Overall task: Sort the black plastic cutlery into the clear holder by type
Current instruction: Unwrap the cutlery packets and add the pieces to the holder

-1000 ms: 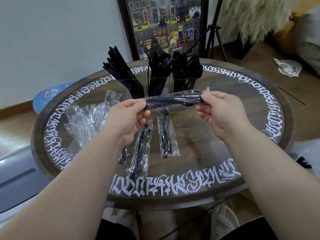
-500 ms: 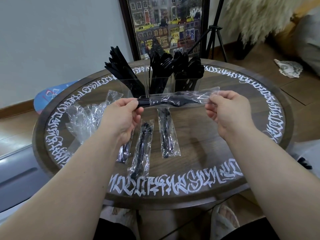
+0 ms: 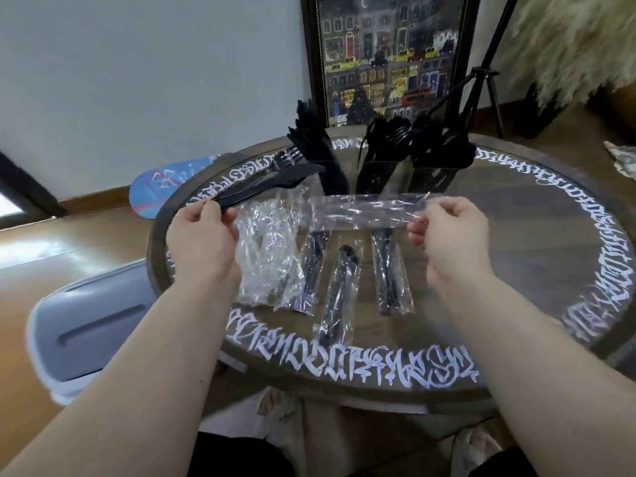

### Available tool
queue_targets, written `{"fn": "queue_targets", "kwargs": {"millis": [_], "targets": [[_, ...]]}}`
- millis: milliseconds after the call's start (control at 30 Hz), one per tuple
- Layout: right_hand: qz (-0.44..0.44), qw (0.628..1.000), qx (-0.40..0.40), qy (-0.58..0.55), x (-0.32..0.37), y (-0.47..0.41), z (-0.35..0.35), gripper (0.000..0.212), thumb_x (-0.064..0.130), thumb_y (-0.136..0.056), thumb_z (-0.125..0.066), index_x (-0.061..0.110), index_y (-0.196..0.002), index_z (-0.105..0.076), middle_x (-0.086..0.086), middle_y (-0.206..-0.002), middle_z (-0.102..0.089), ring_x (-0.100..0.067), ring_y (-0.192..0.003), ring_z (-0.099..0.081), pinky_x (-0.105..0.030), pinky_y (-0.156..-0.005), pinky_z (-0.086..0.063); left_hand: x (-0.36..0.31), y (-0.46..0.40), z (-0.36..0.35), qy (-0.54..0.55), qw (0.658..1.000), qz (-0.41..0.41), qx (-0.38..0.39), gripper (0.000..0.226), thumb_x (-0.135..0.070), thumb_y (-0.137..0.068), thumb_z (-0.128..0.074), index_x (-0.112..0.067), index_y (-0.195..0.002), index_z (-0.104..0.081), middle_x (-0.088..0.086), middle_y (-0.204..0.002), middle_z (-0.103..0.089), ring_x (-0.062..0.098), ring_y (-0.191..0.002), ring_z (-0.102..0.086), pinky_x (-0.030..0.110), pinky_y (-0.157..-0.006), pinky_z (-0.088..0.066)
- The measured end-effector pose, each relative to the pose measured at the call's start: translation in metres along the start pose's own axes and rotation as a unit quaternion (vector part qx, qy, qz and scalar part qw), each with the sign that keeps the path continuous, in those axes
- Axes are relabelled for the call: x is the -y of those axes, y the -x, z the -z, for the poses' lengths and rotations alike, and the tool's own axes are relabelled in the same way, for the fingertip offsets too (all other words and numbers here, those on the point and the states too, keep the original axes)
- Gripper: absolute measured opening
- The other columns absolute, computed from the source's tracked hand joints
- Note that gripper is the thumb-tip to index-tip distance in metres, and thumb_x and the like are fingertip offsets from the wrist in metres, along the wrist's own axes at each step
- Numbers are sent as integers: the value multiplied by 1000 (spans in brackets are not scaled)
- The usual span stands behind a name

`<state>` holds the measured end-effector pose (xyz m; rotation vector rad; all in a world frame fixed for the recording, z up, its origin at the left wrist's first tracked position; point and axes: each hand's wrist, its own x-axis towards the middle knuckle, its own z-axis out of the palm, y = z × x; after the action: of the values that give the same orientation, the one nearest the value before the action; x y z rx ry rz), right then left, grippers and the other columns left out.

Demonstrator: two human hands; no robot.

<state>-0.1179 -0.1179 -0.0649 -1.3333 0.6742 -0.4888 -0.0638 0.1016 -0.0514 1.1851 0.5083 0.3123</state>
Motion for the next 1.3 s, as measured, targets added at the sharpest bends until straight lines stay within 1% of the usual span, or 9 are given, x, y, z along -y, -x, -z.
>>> {"fn": "queue_targets", "kwargs": {"millis": [167,333,400,500,567,767,933,1167,1300], "targets": [[101,982,81,136,-12,25,-42,22,7,-85,-60,29,-83,-56,0,-72,-61,-15,-62,-55,-33,-59,-48,-11,-17,30,22,999,-16,-46,23,-5,-97,-43,-22,-84,-52,2,-73,-57,4,-56,-53,16,-47,-41],[98,950,186,232,-13,19,-100,21,6,-81,-64,25,-72,-65,-2,-72,-64,-17,-62,-56,-34,-61,-51,-15,-38,53,44,997,6,-56,20,-4,-96,-43,-18,-88,-53,11,-89,-56,8,-60,-54,18,-50,-42],[77,944,217,237,-13,14,-121,17,4,-82,-65,19,-89,-69,-4,-82,-64,-16,-62,-56,-32,-62,-51,-17,-40,55,50,997,19,-48,17,-4,-96,-44,-16,-89,-54,12,-90,-56,9,-60,-53,19,-51,-42],[99,924,216,300,-10,7,-138,42,11,-87,-63,14,-128,-57,-4,-115,-60,-18,-77,-61,-35,-76,-53,-19,-41,53,59,997,30,-40,16,-5,-96,-46,-16,-88,-55,9,-88,-57,6,-59,-56,17,-52,-44],[136,910,177,350,-3,8,-139,42,19,-90,-58,16,-132,-54,0,-124,-57,-19,-89,-60,-33,-85,-50,-20,-41,49,61,997,32,-31,17,-5,-96,-46,-16,-87,-55,6,-83,-58,5,-60,-57,16,-53,-46],[-58,972,227,30,9,11,-116,7,14,-92,-61,8,-88,-62,-11,-78,-62,-12,-56,-57,-22,-53,-49,-15,-26,36,-35,993,35,104,13,-3,-93,-54,-13,-86,-58,6,-79,-61,6,-60,-61,17,-58,-50],[-88,969,224,-48,12,3,-78,4,4,-88,-64,4,-84,-62,-9,-77,-63,-11,-59,-63,-20,-56,-54,-15,-16,30,-59,985,43,154,9,-3,-87,-65,-11,-83,-62,5,-75,-64,7,-62,-64,16,-60,-52],[-59,979,177,-81,25,-10,-30,11,-4,-87,-60,5,-82,-63,-7,-73,-62,-13,-63,-63,-21,-59,-55,-6,-3,10,-60,979,52,189,6,-5,-86,-67,-9,-81,-64,0,-70,-65,6,-62,-63,16,-60,-53],[60,992,100,-53,51,-32,-11,17,-1,-91,-57,11,-86,-67,-6,-86,-62,-13,-67,-61,-21,-63,-53,0,1,2,-102,978,9,181,9,-6,-87,-67,-11,-80,-65,-1,-69,-64,6,-61,-62,20,-65,-54]]}}
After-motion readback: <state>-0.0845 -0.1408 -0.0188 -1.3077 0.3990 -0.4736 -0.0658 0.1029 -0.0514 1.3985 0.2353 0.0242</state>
